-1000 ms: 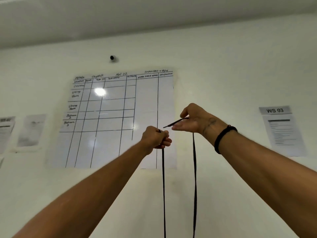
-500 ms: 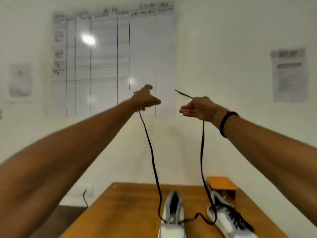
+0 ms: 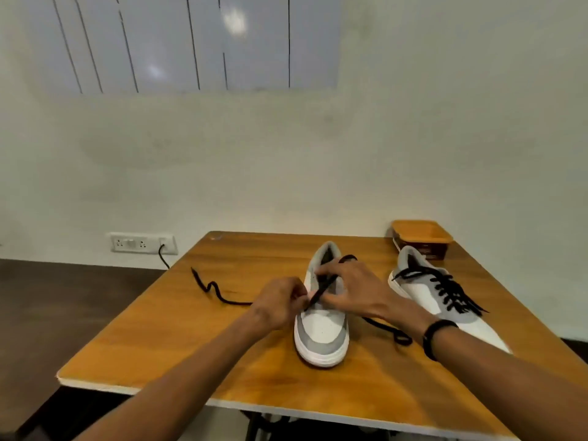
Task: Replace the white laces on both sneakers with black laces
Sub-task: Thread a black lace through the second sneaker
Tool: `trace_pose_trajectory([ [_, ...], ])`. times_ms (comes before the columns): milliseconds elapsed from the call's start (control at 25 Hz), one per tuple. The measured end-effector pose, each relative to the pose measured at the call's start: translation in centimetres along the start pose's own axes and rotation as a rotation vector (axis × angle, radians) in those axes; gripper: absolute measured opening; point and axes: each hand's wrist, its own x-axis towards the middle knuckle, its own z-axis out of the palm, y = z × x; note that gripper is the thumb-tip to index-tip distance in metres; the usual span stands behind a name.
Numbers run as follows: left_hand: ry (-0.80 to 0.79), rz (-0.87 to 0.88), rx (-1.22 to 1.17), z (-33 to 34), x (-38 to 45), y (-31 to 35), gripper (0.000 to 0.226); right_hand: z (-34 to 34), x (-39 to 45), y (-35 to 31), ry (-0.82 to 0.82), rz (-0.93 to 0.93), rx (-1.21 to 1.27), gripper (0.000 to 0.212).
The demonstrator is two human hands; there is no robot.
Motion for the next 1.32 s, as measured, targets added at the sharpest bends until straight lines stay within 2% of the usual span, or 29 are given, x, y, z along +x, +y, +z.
trace_pose_trajectory([
  [80,0.111,0.142,-0.026,1.0,-0.5,-1.0,0.013,2.1,0.1,1.4,-0.006,-0.028,-0.048,0.085],
  [160,0.17,0.253,-0.064,1.2,-0.9,-1.0,0.008,3.4,0.8,2.3,0.005,-0.073,-0.114,0.079],
  [240,0.239,0.276,-0.127,1.2,-1.5,-1.1,0.01,4.3,1.2,2.5,0.031,-0.122,-0.196,0.065],
  [440,0.234,0.039,-0.558,1.6,-2.8,-1.9,0.012,5.8,1.1,4.1,0.081,-0.117,-0.144,0.056],
  [560,0.075,-0.04,-0.716,0.4,-2.0,-2.4,0.014,5.8,0.7,3.5,0.059,-0.13,-0.158,0.059],
  [600,0.023,-0.045,-0.672,-0.1,-1.7,-2.5,0.019,5.6,0.5,3.4,0.055,-0.132,-0.138,0.054],
  [680,0.042,-0.01,-0.341,-1.5,-1.1,-3.2,0.032,4.5,0.1,2.9,0.056,-0.039,0.111,0.044],
  [760,0.102,0.073,-0.048,-3.5,-0.7,-4.5,0.05,2.3,-0.2,2.6,0.127,0.095,0.458,0.044],
  [840,0.098,0.115,0.116,-6.0,-0.3,-6.8,0.066,-0.7,-0.4,3.3,0.13,0.213,0.598,0.046],
  [920,0.118,0.051,0.252,-9.2,-0.1,-10.3,0.075,-3.7,-0.7,4.2,-0.025,0.34,0.432,0.046],
  [1040,0.23,-0.101,0.492,-13.7,-0.3,-15.3,0.075,-6.3,-1.3,5.9,-0.267,0.44,-0.287,0.042],
  [1080,0.259,-0.116,0.532,-14.2,-0.3,-16.0,0.073,-6.3,-1.4,6.2,-0.27,0.403,-0.45,0.034],
  [1120,0.253,-0.111,0.521,-14.1,-0.2,-15.7,0.07,-6.2,-1.3,6.0,-0.21,0.343,-0.442,0.028],
  [1160,0.228,-0.08,0.449,-13.3,-0.2,-14.4,0.068,-6.1,-1.2,5.4,-0.122,0.292,-0.28,0.03],
  [1240,0.152,-0.016,0.205,-10.1,-0.3,-9.3,0.06,-5.1,-0.8,3.6,0.044,0.36,0.355,0.038],
  [1320,0.185,-0.006,-0.04,-5.2,-1.3,-3.6,0.04,-3.3,-0.6,2.5,0.119,0.472,0.685,0.038],
])
